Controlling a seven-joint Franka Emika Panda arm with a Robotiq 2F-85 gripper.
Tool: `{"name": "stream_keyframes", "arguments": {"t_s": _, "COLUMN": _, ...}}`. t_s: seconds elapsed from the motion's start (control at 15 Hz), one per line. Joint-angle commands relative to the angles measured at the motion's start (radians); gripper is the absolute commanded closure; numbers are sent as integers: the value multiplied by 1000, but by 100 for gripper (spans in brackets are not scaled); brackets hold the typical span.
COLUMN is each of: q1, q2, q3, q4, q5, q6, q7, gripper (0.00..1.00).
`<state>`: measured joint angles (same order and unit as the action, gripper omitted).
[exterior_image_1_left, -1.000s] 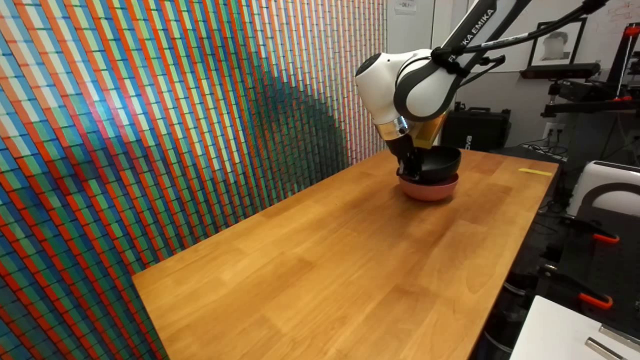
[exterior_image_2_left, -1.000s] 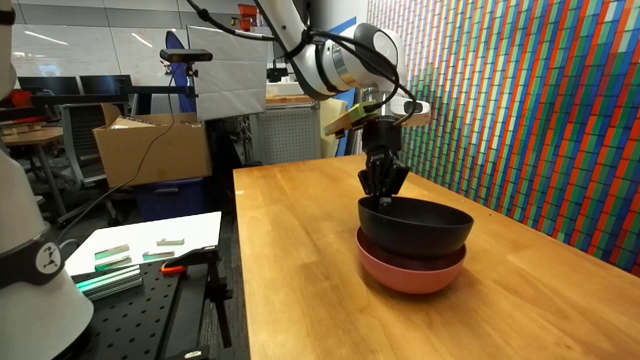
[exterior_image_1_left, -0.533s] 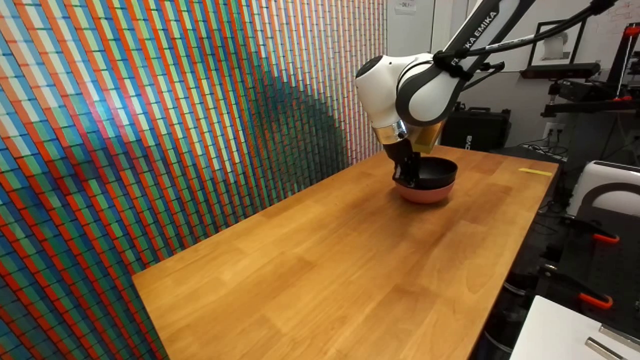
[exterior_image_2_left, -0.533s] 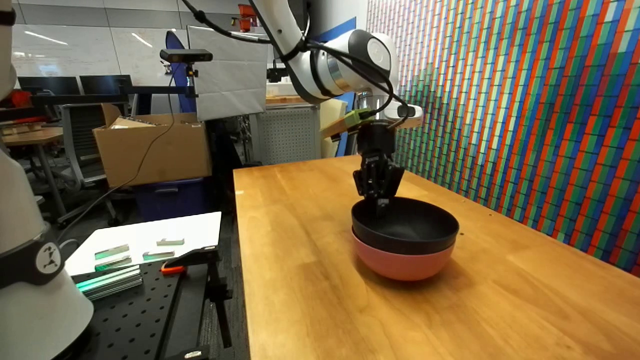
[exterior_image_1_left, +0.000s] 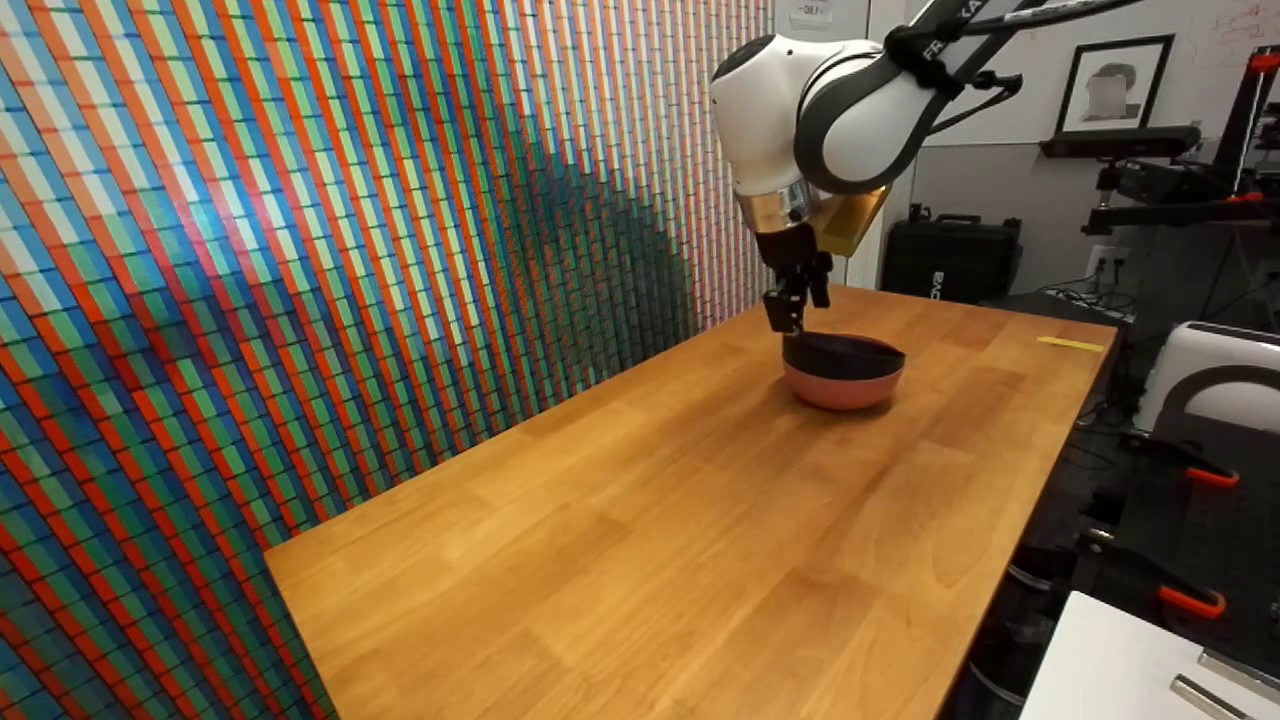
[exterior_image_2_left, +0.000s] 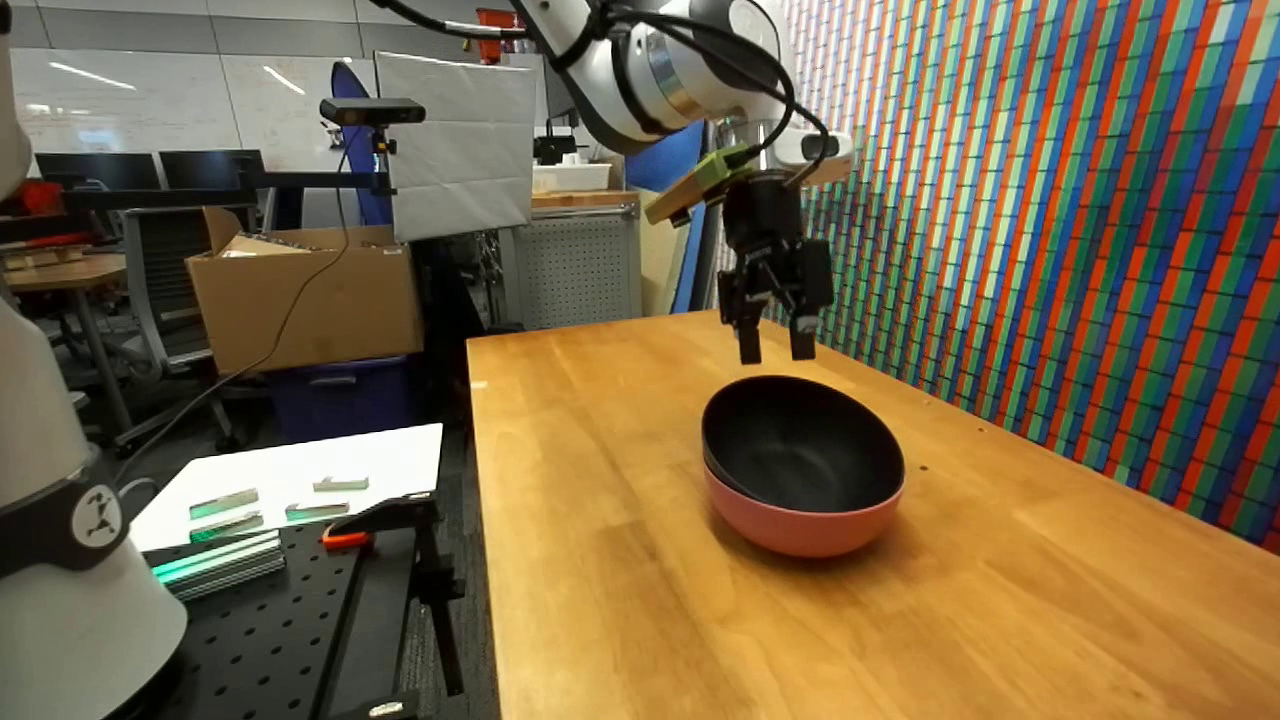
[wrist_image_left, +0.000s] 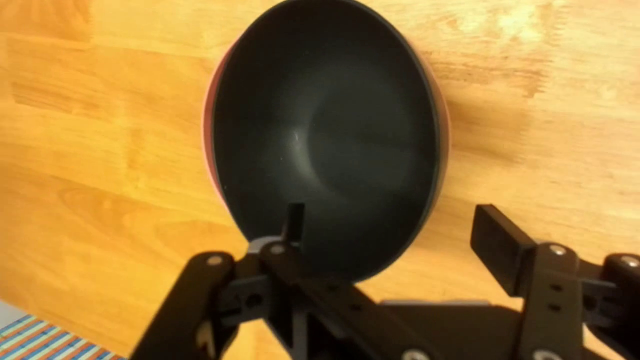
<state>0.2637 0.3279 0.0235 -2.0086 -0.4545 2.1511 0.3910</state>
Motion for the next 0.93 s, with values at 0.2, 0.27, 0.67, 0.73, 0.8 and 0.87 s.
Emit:
{"name": "stream_keyframes", "arguments": {"t_s": 0.2, "q1": -5, "q2": -177, "q3": 32, "q4": -5, "q5": -46, "q6": -23, "q7": -11, "gripper": 0}}
{"name": "stream_keyframes", "arguments": {"t_s": 0.27, "q1": -8, "q2": -199, "q3": 39, "q4": -5, "q5": -48, "q6": -25, "q7": -15, "gripper": 0}}
{"name": "stream_keyframes", "arguments": {"t_s": 0.67, "q1": -57, "q2": -255, "q3": 72, "q4": 3, "q5": 121, "q6": -11, "q7": -215, "gripper": 0}}
{"name": "stream_keyframes", "arguments": {"t_s": 0.73, "q1": -67, "q2": -259, "q3": 72, "q4": 3, "q5": 159, "q6": -11, "q7": -253, "gripper": 0}}
{"name": "stream_keyframes", "arguments": {"t_s": 0.8, "q1": -76, "q2": -258, "q3": 70, "q4": 5, "q5": 187, "q6": -17, "q7": -276, "gripper": 0}}
{"name": "stream_keyframes", "arguments": {"t_s": 0.87, "q1": -84, "q2": -259, "q3": 67, "q4": 6, "q5": 205, "q6": -24, "q7": -283, "gripper": 0}}
